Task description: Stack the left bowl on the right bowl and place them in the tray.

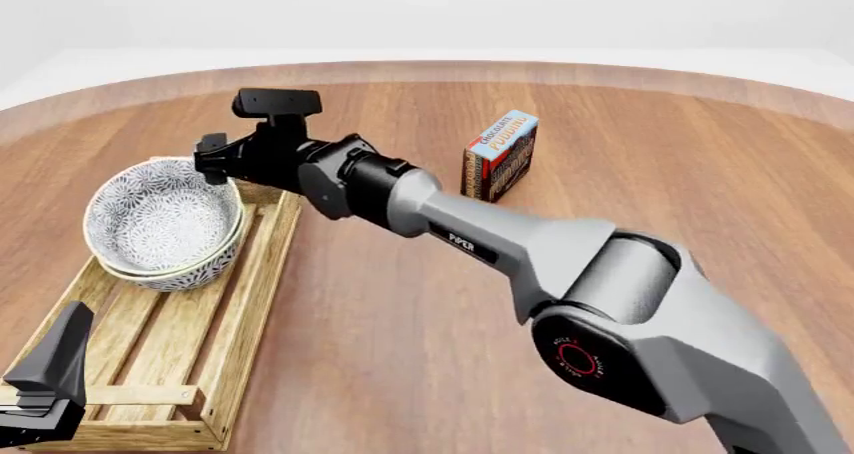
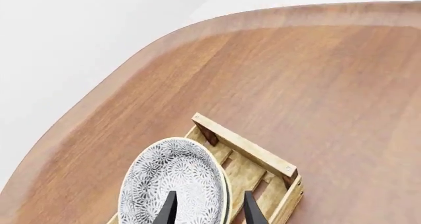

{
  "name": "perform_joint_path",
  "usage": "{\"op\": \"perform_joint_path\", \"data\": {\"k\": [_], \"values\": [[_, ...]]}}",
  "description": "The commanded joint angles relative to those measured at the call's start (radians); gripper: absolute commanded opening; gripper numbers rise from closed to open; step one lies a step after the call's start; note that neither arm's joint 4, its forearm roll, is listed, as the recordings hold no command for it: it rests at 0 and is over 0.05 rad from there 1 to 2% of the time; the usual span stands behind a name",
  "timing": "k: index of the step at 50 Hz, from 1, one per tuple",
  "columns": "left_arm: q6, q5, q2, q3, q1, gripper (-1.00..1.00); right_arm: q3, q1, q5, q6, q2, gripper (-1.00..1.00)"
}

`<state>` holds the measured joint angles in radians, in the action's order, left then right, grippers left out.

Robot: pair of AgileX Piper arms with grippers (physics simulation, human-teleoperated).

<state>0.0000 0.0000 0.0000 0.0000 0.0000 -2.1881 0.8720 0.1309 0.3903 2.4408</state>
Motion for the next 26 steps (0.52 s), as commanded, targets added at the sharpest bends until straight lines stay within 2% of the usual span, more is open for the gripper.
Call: {"op": "perform_joint_path", "data": {"k": [1, 26], "values": [[0.0, 0.0, 0.0, 0.0, 0.0, 1.0, 0.121, -0.013, -0.042, -0.023, -0.132, 1.0], [0.0, 0.0, 0.0, 0.0, 0.0, 1.0, 0.497, -0.044, -0.224, -0.07, -0.424, 1.0]]}}
